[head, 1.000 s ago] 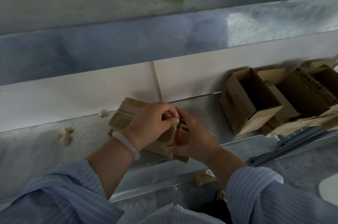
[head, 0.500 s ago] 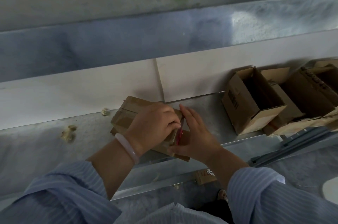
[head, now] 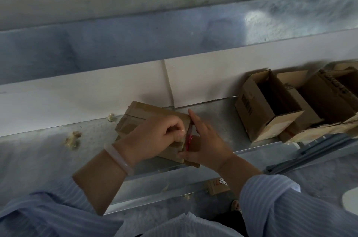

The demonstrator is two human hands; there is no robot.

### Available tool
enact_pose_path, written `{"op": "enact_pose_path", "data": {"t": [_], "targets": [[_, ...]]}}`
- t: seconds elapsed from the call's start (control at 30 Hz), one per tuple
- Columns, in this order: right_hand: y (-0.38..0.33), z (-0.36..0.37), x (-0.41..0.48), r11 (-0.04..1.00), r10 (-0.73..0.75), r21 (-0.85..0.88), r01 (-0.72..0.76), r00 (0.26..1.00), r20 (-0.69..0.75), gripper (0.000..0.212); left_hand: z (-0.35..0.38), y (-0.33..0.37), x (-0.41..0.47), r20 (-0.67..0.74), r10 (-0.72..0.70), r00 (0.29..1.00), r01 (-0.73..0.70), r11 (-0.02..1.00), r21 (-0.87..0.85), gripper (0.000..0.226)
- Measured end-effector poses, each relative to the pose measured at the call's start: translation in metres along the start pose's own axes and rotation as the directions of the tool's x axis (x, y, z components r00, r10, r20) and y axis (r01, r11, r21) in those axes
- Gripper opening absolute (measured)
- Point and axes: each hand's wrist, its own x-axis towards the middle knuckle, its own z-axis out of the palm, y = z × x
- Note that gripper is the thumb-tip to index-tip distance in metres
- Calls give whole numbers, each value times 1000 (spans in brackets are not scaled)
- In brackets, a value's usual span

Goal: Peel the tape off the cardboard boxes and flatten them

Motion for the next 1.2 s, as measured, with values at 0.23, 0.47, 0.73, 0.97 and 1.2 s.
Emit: {"op": "enact_pose_path", "data": {"t": [0.23,0.47,0.73,0.97,1.2], "targets": [[9,4,1,947,-297,-168,275,947,-122,103,14,-11,-1,-284,126,950,-71,978,196,6],[5,-12,3,948,-312,-97,303,945,-94,61,4,-20,-7,-108,222,969,-175,926,335,26],[4,-10,8,954,-251,-189,232,965,-82,49,15,-8,-2,-93,258,962,-188,867,461,16],[7,-3,7,942,-269,-241,232,954,-134,44,5,-14,-14,63,111,992,-122,970,210,17],[5,-1,8,950,-274,-201,240,949,-159,43,4,-20,-19,35,120,992,-120,992,26,9]]}}
